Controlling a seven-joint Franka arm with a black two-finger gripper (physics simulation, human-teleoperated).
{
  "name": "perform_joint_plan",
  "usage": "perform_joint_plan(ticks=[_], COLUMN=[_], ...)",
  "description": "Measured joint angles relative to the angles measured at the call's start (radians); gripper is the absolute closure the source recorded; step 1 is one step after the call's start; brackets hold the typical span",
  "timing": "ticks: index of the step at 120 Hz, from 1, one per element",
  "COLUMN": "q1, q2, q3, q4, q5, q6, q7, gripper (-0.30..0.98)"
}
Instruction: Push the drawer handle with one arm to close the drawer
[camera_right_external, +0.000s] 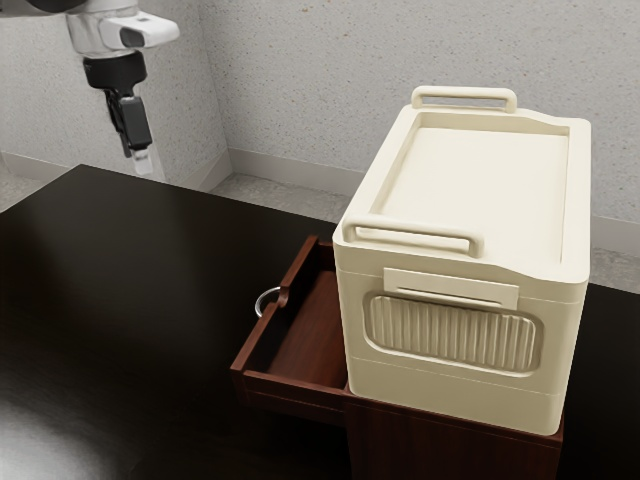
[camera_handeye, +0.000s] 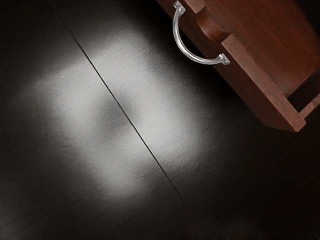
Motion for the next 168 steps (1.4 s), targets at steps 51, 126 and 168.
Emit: perform_joint_plan(ticks=[51,126,168], q1=[0.07,-0.065,-0.037], q2=[-0.545,-0.368,-0.163], q3=[0.08,0.121,0.054], q4=[-0.286,-0.895,-0.732], q5=[0.102,0.091,0.085], q6=[-0.078,0.448,0.695], q7=[0.195,0.409,0.46], gripper=[0.0,0.46,0.74])
